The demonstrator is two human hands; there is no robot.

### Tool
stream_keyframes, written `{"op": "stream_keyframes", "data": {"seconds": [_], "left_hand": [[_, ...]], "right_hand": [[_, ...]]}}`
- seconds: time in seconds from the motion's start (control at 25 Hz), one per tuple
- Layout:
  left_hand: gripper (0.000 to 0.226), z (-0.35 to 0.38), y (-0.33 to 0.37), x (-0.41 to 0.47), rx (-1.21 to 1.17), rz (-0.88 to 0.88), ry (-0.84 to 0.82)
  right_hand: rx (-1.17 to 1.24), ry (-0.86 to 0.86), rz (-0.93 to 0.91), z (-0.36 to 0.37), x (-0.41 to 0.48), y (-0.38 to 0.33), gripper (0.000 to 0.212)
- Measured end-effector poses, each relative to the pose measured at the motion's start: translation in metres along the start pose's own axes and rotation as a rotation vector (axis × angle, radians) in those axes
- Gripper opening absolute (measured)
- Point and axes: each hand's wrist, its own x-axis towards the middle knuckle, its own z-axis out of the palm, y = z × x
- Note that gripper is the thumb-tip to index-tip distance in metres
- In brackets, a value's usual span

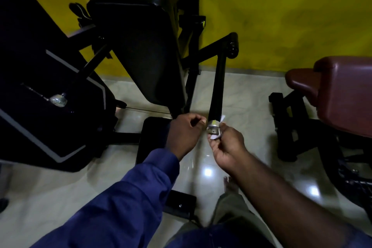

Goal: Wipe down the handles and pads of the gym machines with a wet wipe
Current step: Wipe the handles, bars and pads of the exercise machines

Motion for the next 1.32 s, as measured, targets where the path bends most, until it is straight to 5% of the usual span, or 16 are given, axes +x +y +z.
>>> {"op": "stream_keyframes", "data": {"seconds": [0.16,0.28,0.44,0.6,0.88,1.2,1.32], "left_hand": [[0.015,0.001,0.01,-0.006,-0.013,0.025,0.076],[0.01,-0.002,0.012,-0.005,-0.029,0.082,0.283],[0.008,-0.016,0.006,-0.004,-0.053,0.044,0.309],[0.011,-0.022,-0.009,-0.007,-0.055,-0.003,0.346],[0.016,-0.021,-0.017,-0.005,-0.052,-0.042,0.334],[0.018,0.0,0.005,0.011,-0.048,-0.041,0.315],[0.019,0.01,0.006,0.014,-0.06,-0.059,0.283]], "right_hand": [[-0.221,-0.152,0.41,0.006,0.016,-0.031,0.049],[-0.247,-0.258,0.517,0.006,0.021,-0.03,0.055],[-0.063,-0.222,0.545,0.002,0.014,-0.023,0.089],[0.098,-0.142,0.411,0.022,0.009,-0.023,0.07],[0.038,-0.11,0.344,-0.011,-0.014,-0.04,0.039],[-0.619,-0.263,0.171,-0.012,-0.007,-0.044,0.015],[-0.676,-0.336,0.14,-0.006,-0.002,-0.037,0.007]]}}
